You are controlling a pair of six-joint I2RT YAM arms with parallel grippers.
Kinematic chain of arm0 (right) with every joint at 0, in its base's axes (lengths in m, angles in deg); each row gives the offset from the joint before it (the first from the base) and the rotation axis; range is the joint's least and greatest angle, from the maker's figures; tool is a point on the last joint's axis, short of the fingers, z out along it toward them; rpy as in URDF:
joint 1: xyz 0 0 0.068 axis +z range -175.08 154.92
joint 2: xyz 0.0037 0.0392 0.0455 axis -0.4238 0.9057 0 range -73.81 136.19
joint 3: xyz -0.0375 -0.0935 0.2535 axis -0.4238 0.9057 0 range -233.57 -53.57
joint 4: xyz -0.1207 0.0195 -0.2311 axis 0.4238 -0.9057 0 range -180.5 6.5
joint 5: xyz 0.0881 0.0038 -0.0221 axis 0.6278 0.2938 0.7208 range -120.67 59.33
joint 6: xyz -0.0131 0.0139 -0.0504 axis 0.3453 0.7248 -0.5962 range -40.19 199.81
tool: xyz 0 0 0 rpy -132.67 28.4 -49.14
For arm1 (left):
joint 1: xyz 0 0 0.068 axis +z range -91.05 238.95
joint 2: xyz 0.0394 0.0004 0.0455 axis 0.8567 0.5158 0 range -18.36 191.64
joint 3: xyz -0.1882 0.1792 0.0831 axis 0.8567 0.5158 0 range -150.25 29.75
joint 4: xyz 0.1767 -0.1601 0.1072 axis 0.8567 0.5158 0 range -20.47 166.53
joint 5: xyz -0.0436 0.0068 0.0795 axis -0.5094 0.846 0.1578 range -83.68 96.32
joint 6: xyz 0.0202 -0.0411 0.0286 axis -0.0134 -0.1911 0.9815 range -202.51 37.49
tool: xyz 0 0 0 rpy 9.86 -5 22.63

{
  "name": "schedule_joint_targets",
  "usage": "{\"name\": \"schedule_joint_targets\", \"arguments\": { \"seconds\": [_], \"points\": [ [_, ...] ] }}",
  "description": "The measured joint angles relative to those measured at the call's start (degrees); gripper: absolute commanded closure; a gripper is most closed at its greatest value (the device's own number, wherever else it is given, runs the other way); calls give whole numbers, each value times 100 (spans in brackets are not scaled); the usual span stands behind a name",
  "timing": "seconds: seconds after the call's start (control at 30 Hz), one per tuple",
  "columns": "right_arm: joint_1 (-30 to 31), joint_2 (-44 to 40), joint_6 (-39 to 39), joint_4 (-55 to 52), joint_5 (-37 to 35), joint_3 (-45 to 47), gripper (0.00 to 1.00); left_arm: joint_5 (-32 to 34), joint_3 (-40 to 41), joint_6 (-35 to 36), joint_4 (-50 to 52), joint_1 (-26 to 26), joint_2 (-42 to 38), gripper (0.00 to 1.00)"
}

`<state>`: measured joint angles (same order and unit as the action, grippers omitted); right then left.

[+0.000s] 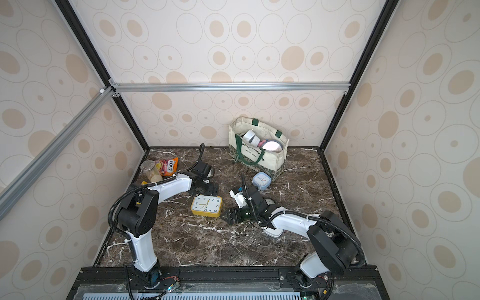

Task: Put the alarm clock into the canvas bag
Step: Pick up the alarm from the center of the board.

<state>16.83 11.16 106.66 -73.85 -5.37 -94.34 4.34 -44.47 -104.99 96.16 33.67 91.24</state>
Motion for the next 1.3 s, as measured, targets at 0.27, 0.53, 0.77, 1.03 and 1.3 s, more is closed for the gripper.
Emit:
{"name": "schedule_joint_targets", "arguments": {
  "seconds": [0.27, 0.53, 0.77, 1.03, 1.3],
  "points": [
    [-4, 476, 234, 339, 210, 0, 15, 20, -219, 4, 216, -72, 13, 2],
    [-15, 686, 396, 531, 306, 31, 17, 37, -306, 52, 326, -216, 46, 2],
    [-15, 761, 442, 619, 341, 31, 19, 227, -323, 52, 437, -317, 157, 2],
    [-20, 774, 516, 629, 345, 33, 20, 343, -372, -26, 468, -326, 232, 2],
    [-44, 804, 568, 713, 348, 94, 20, 319, -393, -68, 461, -341, 295, 13]
  ]
}}
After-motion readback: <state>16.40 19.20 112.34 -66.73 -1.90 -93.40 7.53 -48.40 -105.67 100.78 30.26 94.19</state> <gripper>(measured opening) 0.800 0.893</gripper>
